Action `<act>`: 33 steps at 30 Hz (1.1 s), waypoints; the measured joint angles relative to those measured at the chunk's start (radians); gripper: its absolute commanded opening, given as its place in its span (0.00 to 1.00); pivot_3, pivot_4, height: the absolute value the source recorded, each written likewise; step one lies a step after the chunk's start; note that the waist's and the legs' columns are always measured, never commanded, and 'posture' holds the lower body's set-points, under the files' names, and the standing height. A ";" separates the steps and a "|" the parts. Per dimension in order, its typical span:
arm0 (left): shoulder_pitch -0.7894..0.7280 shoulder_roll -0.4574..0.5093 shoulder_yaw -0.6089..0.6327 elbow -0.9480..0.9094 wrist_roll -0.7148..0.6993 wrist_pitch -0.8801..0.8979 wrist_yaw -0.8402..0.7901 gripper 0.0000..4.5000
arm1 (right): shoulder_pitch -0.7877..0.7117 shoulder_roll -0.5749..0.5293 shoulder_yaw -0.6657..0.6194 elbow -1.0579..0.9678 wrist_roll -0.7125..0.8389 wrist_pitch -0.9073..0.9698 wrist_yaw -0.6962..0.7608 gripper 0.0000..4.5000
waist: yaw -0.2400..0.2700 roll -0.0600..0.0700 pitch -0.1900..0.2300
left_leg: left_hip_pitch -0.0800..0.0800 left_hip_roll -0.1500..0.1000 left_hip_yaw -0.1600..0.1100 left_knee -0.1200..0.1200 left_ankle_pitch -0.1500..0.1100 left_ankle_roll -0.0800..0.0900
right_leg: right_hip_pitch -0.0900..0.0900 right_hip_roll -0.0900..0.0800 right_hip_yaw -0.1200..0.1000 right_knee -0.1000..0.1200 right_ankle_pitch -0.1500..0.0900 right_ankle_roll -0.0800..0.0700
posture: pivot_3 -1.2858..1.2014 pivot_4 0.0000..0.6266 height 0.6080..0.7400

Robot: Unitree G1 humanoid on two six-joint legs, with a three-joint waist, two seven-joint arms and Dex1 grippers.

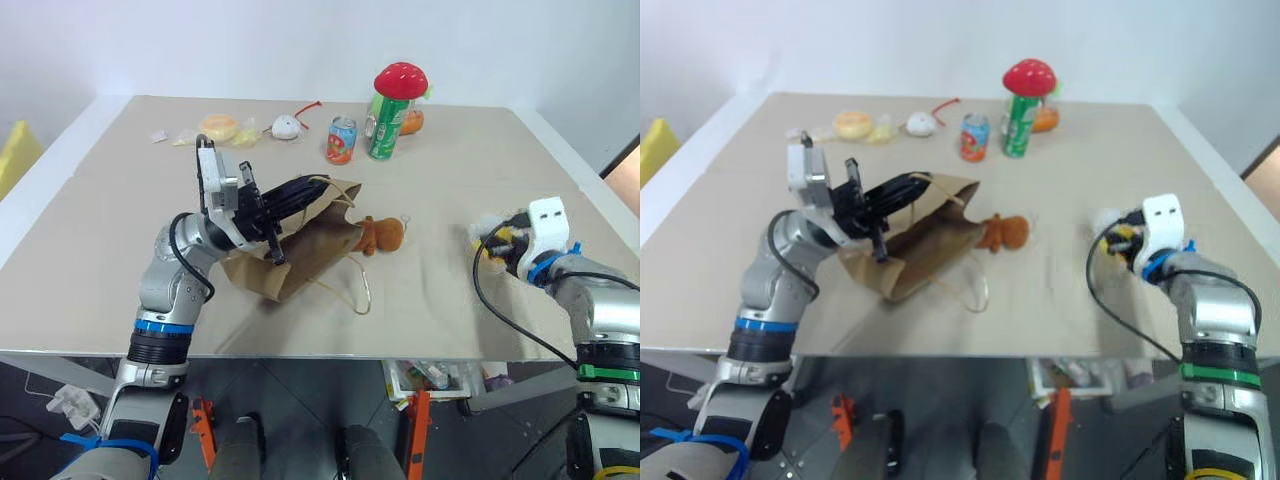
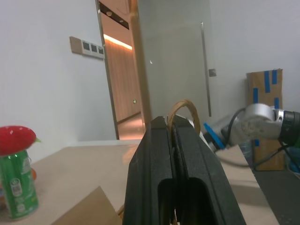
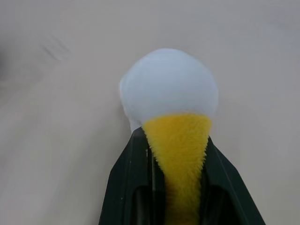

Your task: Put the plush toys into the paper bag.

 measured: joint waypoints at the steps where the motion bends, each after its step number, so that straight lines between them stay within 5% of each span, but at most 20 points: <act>1: 0.000 0.000 0.001 0.000 -0.001 0.003 0.000 0.00 | -0.002 0.002 -0.006 -0.010 0.011 0.003 0.006 0.18 | -0.001 0.000 0.000 | 0.000 0.000 0.000 0.000 0.000 0.000 | 0.000 0.000 0.000 0.000 0.000 0.000 | 0.52 0.24 1.00; 5: -0.006 0.004 0.002 0.007 -0.033 0.055 -0.002 0.00 | -0.015 -0.016 -0.064 -0.302 0.248 0.120 0.172 0.18 | -0.002 0.001 0.000 | 0.000 0.000 -0.001 -0.001 0.000 0.000 | 0.000 0.001 0.000 0.000 -0.001 0.001 | 0.52 0.24 1.00; 11: -0.020 0.014 0.015 0.017 -0.049 0.081 -0.002 0.00 | 0.066 -0.063 0.057 -0.626 0.433 0.261 0.335 0.18 | 0.001 0.001 0.000 | 0.001 0.000 -0.002 0.000 -0.001 0.000 | 0.002 0.001 0.000 0.000 -0.002 0.001 | 0.52 0.24 1.00; 27: -0.039 0.004 0.020 0.027 -0.058 0.082 -0.002 0.00 | -0.180 0.100 0.470 -0.566 0.269 0.242 0.302 0.18 | -0.001 0.001 0.000 | -0.001 0.001 -0.002 0.001 -0.001 0.000 | -0.001 0.001 0.000 0.000 0.000 -0.002 | 0.52 0.24 1.00; 33: -0.039 0.001 0.020 0.027 -0.058 0.081 -0.001 0.00 | -0.234 0.269 0.547 -0.441 0.188 0.224 0.222 0.18 | -0.001 0.001 0.000 | -0.001 0.001 -0.002 0.000 -0.001 0.000 | -0.001 0.001 0.000 0.000 0.000 -0.002 | 0.52 0.24 1.00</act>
